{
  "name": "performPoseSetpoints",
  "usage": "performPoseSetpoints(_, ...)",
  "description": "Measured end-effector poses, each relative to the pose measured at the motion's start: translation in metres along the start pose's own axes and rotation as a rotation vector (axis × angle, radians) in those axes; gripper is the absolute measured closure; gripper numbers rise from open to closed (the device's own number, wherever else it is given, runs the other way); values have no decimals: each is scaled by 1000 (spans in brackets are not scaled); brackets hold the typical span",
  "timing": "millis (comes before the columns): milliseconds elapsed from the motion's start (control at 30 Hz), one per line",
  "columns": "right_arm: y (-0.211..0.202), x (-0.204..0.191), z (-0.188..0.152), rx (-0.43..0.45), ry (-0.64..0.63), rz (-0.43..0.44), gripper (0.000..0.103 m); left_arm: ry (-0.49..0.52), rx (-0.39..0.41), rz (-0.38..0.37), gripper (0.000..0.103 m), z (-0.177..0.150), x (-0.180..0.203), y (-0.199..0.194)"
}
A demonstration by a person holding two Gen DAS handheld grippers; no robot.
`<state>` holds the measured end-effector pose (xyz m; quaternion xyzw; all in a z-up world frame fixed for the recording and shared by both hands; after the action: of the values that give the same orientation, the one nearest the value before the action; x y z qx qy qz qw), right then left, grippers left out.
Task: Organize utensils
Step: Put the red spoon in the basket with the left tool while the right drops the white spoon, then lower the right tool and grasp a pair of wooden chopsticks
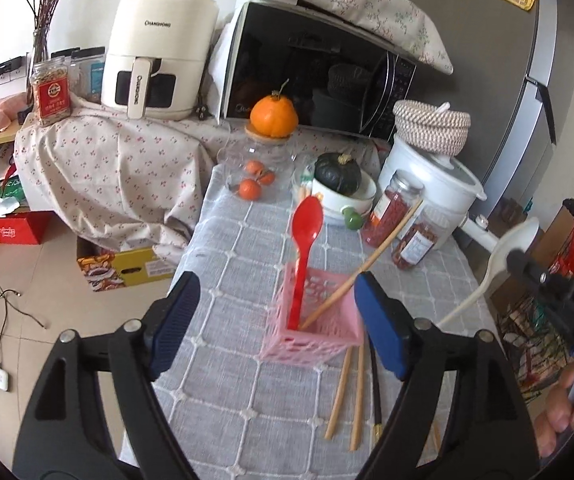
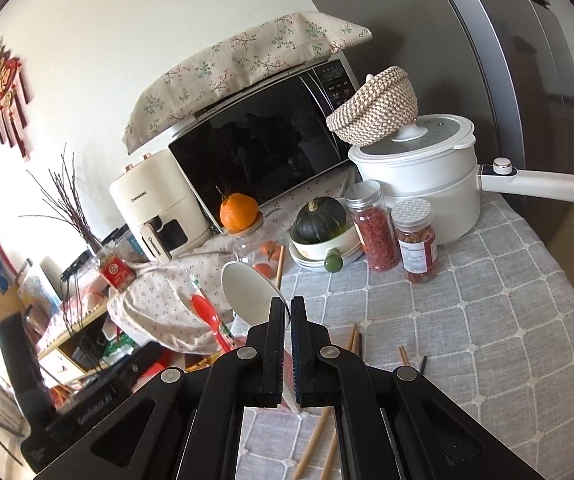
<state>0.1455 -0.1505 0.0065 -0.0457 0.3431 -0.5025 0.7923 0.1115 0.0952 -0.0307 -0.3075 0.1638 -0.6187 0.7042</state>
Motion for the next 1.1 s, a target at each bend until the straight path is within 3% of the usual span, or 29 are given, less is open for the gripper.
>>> performPoseSetpoints(133, 9, -12, 2, 36, 13, 12, 100, 64, -89, 44, 23, -14, -10, 6)
performPoseSetpoints(467, 45, -49, -15, 57, -95, -8, 100, 153, -215, 80, 22, -33, -20, 21)
performPoseSetpoints(700, 65, -41, -27, 37, -100, -54, 100, 196, -224, 64, 22, -37, -12, 23)
performPoseSetpoints(833, 67, -35, -29, 7, -69, -37, 97, 197, -226, 57, 22, -38, -9, 23)
performPoseSetpoints(1100, 40, -15, -21, 4, 58, 16, 59, 186, -258, -7, 19, -47, 5, 29)
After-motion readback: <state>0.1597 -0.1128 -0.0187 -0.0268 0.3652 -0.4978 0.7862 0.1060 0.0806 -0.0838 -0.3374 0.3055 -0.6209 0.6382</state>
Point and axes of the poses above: each gripper's, at about its wrist camera, not at the fingertips, and y roughly the way its jaws point, x to its right, z to its top, the point moved 1 cm from there along y, roughly the way its jaws point, and after that the axes turned 6 degrees about z, right-handed, at the moved point
